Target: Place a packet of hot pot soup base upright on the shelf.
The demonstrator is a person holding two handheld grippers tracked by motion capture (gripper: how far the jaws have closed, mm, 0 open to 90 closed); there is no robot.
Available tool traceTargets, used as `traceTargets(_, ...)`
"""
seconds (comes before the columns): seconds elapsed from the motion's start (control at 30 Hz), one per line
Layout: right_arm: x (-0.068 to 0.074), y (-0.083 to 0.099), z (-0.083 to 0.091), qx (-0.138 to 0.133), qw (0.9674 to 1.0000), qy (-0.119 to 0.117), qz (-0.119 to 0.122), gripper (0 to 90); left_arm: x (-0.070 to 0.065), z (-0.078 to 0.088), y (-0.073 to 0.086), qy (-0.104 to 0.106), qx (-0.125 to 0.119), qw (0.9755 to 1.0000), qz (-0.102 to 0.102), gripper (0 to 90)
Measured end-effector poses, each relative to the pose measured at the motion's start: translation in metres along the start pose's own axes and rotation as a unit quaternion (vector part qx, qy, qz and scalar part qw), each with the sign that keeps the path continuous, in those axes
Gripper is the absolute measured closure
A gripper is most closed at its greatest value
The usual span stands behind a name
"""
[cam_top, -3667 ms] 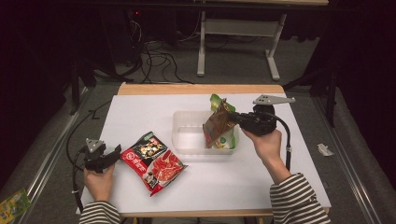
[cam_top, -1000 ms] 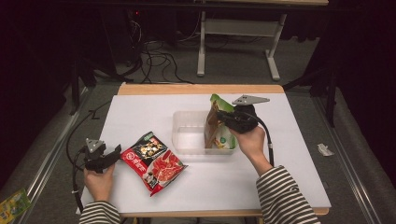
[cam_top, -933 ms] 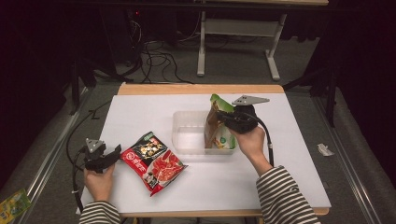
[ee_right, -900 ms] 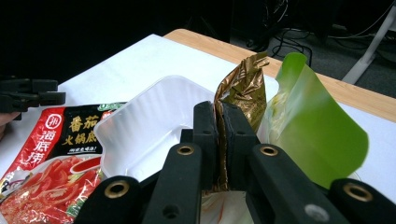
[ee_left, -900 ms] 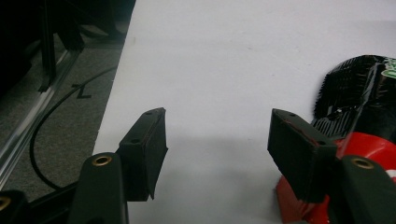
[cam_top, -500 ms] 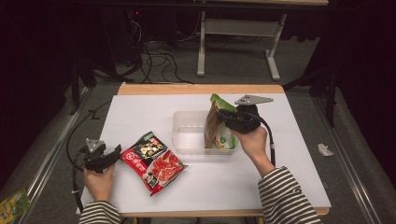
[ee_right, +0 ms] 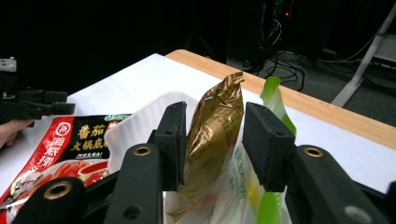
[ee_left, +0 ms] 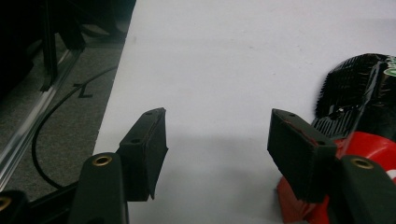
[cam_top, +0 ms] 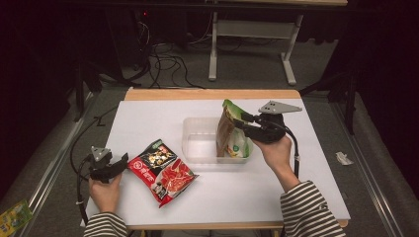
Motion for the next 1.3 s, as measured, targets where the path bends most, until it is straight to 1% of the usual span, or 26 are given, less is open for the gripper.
traceTargets(0.07,-0.001,0.000,0.005,-0.007,0.9999,0.001,0.007,58.3,0.000,0.000,0.000,0.001,0.000,1.0000,0.000,38.1)
traceTargets(0.17,-0.005,0.002,0.012,-0.018,0.9998,0.001,0.007,57.6,0.000,0.000,0.000,0.001,0.000,1.0000,0.000,38.1)
traceTargets(0.23,-0.010,0.004,0.016,-0.023,0.9997,0.004,0.005,57.6,0.000,0.000,0.000,0.001,0.001,1.0000,0.000,38.0)
traceTargets(0.4,-0.021,0.010,0.025,-0.020,0.9997,0.015,-0.001,57.4,0.000,0.000,0.000,0.000,0.001,1.0000,0.001,38.0)
traceTargets(0.5,-0.028,0.012,0.031,-0.029,0.9993,0.022,-0.002,56.4,0.000,0.000,0.000,0.000,0.001,1.0000,0.000,38.0)
traceTargets(0.67,-0.039,0.015,0.041,-0.042,0.9985,0.031,-0.017,53.8,0.000,0.000,0.000,0.000,0.001,1.0000,0.000,38.0)
traceTargets(0.73,-0.043,0.018,0.044,-0.044,0.9982,0.039,-0.014,53.1,0.000,0.000,0.000,0.000,-0.001,1.0000,-0.001,38.0)
traceTargets(0.8,-0.047,0.021,0.046,-0.046,0.9980,0.041,-0.014,53.0,0.000,0.000,0.000,0.000,0.001,1.0000,-0.001,38.0)
traceTargets(0.9,-0.052,0.027,0.050,-0.050,0.9975,0.044,-0.022,53.0,0.000,0.000,0.000,0.000,0.000,1.0000,0.000,37.9)
traceTargets(0.97,-0.055,0.030,0.051,-0.045,0.9977,0.042,-0.028,53.6,0.000,0.000,0.000,-0.001,0.000,1.0000,-0.002,37.9)
traceTargets(1.07,-0.061,0.035,0.054,-0.048,0.9970,0.048,-0.037,53.2,0.000,0.000,0.000,0.001,0.001,1.0000,-0.001,37.9)
traceTargets(1.2,-0.070,0.046,0.060,-0.056,0.9959,0.053,-0.047,51.1,0.000,0.000,0.000,0.000,-0.001,1.0000,-0.002,37.9)
traceTargets(1.3,-0.079,0.055,0.061,-0.056,0.9948,0.063,-0.057,48.0,0.000,0.000,0.000,0.000,0.000,1.0000,-0.003,37.8)
Point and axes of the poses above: each handheld gripper's, and its own axes: z roughly backward along the jaws, y roughly out of its underside, x roughly to its left, the point moved 6 cm from there along -z, roughly forward along the jaws, and after that the axes turned 15 degrees about -z, right-handed, at the moved point
